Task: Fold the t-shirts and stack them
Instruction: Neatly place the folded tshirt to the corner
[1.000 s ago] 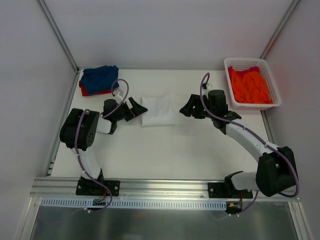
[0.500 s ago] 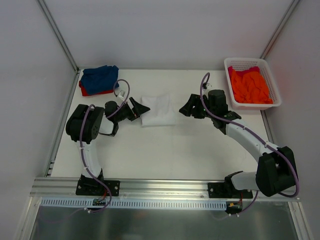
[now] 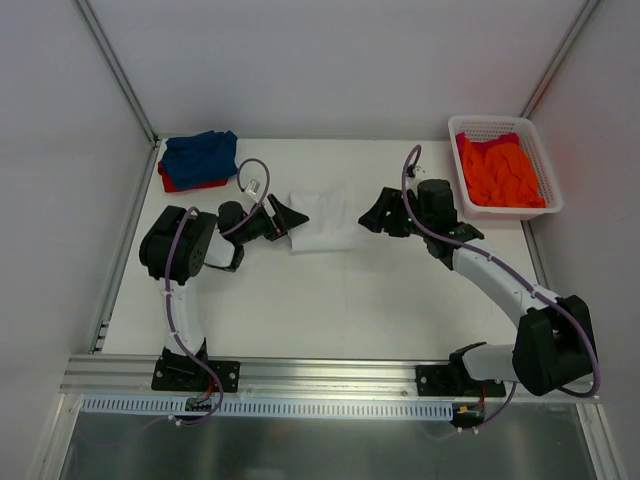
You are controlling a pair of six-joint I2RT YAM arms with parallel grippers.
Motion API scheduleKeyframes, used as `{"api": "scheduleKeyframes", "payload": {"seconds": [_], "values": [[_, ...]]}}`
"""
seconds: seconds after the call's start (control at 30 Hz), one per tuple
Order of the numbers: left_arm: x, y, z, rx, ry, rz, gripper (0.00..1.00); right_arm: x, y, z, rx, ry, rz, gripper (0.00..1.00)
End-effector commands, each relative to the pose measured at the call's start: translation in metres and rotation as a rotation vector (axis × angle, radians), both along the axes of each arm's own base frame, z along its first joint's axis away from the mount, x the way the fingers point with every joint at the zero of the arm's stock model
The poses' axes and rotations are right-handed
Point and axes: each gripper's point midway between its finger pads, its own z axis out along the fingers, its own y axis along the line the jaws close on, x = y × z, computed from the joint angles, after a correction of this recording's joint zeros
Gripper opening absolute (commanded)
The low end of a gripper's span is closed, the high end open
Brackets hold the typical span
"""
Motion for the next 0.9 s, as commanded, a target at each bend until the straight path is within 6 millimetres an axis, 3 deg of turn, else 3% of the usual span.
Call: {"api": "scheduleKeyframes", "payload": {"seconds": [0.0, 0.47, 0.63, 0.87], "values": [[-0.036, 0.012, -0.065, 0.164, 0.244, 0.006, 0.99, -0.002, 0.001, 0.023, 0.041, -0.071, 0.000, 0.66], [-0.041, 0.060, -0.069, 0.431, 0.357, 0.138, 0.99, -0.004, -0.001, 0.026, 0.043, -0.085, -0.006, 0.66], [-0.037, 0.057, -0.066, 0.430, 0.357, 0.118, 0.99, -0.005, -0.002, 0.029, 0.051, -0.093, -0.010, 0.67], [-0.033, 0.051, -0.078, 0.423, 0.388, 0.086, 0.99, -0.007, -0.005, 0.035, 0.052, -0.114, -0.018, 0.67]]}}
